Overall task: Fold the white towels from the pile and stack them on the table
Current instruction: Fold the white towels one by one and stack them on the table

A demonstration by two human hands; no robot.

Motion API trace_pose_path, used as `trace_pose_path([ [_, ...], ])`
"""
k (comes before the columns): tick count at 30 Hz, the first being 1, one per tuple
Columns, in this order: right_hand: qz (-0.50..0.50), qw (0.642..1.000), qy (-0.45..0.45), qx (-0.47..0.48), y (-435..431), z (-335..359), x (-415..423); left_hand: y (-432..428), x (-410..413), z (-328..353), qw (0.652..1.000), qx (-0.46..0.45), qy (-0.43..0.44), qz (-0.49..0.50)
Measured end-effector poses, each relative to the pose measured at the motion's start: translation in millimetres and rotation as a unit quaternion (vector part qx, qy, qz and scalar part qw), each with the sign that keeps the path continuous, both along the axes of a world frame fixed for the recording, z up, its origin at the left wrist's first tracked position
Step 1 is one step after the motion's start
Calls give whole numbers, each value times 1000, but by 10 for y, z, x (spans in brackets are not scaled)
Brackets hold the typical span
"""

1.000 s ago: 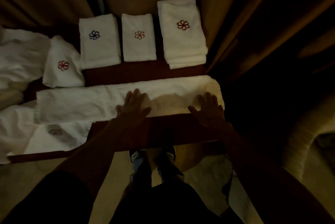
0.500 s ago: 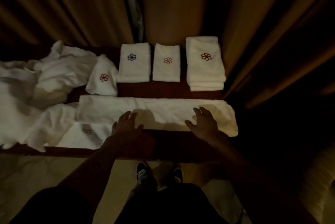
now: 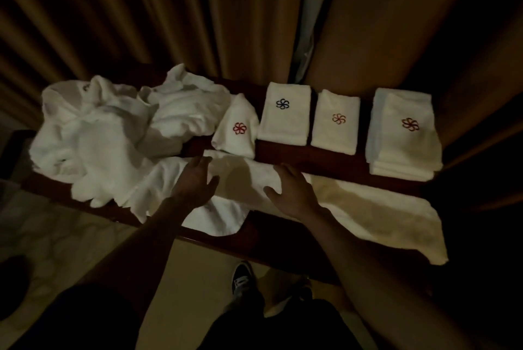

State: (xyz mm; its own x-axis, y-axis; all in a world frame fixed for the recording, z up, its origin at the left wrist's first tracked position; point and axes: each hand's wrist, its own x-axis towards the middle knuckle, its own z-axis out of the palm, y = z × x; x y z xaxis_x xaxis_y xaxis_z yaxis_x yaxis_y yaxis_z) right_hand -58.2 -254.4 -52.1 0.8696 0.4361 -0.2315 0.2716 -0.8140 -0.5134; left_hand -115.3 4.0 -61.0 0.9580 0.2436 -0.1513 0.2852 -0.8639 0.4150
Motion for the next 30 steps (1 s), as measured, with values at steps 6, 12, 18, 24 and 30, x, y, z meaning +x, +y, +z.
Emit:
trace_pose_path([
  [6, 40, 999, 12, -21, 754, -131, -8, 466, 255, -153, 997, -65, -2, -28],
  [12, 73, 997, -18, -33, 1203, -426, -104, 628, 488, -371, 990, -121, 69, -4],
  [18, 88, 994, -52, -27, 1477, -616, -215, 714, 722, -561, 981, -160, 93, 58],
  [24, 93, 990, -59, -85, 1614, -668, -232, 790, 850, -602, 963, -209, 137, 102],
  [30, 65, 985, -152, -53, 1600, -768, -274, 744, 840, -581, 939, -274, 139, 157],
])
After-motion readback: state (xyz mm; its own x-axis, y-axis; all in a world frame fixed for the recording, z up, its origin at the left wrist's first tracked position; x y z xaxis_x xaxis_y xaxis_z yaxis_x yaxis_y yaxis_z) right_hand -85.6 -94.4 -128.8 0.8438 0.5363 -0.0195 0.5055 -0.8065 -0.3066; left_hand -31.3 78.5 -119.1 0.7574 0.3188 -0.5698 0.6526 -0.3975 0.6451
